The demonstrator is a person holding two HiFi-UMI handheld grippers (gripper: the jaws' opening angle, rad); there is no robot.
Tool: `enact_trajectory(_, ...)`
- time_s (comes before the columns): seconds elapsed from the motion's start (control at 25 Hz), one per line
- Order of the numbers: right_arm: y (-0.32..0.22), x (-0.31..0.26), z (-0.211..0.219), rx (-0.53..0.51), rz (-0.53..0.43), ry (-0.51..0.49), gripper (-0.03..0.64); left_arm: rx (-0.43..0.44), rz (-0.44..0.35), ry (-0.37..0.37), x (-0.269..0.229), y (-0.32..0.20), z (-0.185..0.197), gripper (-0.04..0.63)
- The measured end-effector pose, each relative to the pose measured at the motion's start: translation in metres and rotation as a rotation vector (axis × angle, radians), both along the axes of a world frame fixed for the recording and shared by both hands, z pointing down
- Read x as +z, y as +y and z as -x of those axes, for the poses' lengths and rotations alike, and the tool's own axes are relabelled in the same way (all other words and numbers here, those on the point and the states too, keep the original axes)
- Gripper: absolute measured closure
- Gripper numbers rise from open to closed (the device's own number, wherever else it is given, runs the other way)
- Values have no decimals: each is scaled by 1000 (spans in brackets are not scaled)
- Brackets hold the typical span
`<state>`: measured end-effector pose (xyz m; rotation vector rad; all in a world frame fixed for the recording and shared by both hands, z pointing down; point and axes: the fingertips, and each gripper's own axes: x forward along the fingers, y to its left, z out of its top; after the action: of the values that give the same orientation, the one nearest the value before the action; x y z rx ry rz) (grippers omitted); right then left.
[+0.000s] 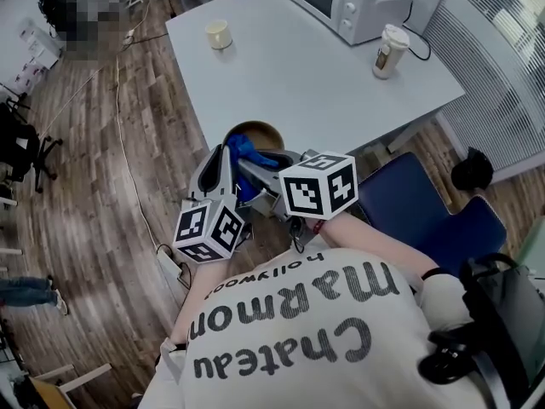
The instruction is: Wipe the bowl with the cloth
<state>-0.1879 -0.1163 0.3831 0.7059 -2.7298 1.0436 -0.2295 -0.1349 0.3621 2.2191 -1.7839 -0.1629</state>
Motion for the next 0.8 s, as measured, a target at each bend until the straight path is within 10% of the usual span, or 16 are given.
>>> enact_trajectory(0.48,-60,29,-26,-132,-335,409,528,-70,100,68,23,-52,15,566)
enact_trajectory(0.8,-154,28,-74,-108,-380,456,528,22,204,85,43,-119,-16,566)
